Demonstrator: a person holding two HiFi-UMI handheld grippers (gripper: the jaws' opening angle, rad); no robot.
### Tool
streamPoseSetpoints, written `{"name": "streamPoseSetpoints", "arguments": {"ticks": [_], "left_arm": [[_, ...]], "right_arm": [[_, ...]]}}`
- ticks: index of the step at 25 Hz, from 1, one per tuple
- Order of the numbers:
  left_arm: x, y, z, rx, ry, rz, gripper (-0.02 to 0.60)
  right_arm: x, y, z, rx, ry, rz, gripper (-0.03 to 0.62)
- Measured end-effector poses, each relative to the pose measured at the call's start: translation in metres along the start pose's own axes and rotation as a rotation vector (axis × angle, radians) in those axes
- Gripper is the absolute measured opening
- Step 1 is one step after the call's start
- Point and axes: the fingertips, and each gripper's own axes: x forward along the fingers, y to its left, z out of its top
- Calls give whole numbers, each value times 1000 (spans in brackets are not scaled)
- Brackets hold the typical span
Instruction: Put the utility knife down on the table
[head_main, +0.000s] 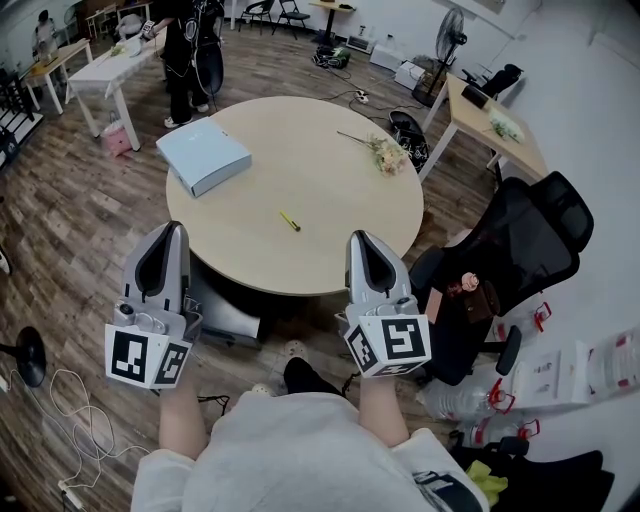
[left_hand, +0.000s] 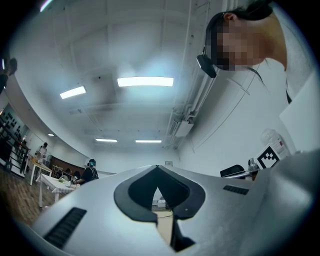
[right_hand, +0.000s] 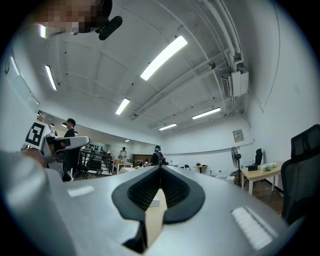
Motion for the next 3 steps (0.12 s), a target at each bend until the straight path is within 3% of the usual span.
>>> {"name": "streamPoseSetpoints", "arguments": {"ticks": [3], "left_arm": [[-2,1,2,1,-1,2,6]], "right_arm": [[0,2,1,2,-2,2,11]]}}
